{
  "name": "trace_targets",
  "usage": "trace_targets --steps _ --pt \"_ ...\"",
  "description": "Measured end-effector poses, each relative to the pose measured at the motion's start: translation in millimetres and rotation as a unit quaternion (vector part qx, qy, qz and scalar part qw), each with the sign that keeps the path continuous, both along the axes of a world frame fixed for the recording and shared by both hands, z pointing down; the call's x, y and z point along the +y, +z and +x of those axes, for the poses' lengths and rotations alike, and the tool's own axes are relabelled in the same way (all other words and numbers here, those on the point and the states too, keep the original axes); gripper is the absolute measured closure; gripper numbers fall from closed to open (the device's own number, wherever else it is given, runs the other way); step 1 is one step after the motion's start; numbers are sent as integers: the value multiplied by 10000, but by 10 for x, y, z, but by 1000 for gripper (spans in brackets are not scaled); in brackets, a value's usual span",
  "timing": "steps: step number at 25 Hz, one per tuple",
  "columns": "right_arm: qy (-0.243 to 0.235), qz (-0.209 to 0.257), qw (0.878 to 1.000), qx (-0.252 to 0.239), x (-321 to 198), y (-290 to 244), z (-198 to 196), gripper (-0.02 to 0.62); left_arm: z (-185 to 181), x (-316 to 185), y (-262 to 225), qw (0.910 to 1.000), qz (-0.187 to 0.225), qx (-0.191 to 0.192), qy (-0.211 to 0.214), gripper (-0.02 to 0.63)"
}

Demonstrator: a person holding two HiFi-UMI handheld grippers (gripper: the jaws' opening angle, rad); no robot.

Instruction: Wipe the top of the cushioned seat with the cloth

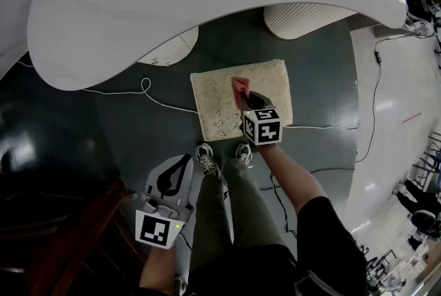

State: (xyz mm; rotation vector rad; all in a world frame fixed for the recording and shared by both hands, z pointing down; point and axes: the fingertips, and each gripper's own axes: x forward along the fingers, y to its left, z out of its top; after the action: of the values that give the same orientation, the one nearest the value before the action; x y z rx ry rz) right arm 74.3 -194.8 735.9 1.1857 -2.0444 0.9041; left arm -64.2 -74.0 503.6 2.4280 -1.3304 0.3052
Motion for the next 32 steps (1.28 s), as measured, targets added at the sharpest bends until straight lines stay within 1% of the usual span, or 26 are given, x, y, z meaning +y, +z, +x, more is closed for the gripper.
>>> trace_targets --steps 2,4,7,9,11,14,17,21,27,32 --pt "-171 -97 9995 -250 157 32 -405 569 -92 52 3 10000 -13 -29 -50 589" --pt "-269 -237 9986 -399 282 109 -739 569 -191 98 12 9999 -33 -42 -123 589" --pt "-264 -561 9964 -575 430 280 -1102 569 -333 164 41 9997 -75 -74 -217 589" --pt "-286 -708 9955 -554 499 395 -1245 569 -406 199 68 9995 -102 -81 -279 589" --pt "-364 -786 9953 -432 547 503 -1318 569 -455 227 104 9994 -135 -94 -304 589" --pt "-445 -829 9955 -125 572 636 -1267 569 -482 245 145 9993 -179 -92 -299 589" --pt "-403 -778 9960 142 525 676 -1027 569 -428 210 165 9995 -192 -45 -230 589" --pt "-176 -707 9968 331 420 650 -526 569 -226 104 171 9998 -180 22 -51 589" --pt "319 -645 9941 806 273 649 530 569 206 -25 173 9994 -137 141 290 589" --pt "593 -618 9867 1380 167 626 1392 569 486 -62 181 9985 -168 202 490 589"
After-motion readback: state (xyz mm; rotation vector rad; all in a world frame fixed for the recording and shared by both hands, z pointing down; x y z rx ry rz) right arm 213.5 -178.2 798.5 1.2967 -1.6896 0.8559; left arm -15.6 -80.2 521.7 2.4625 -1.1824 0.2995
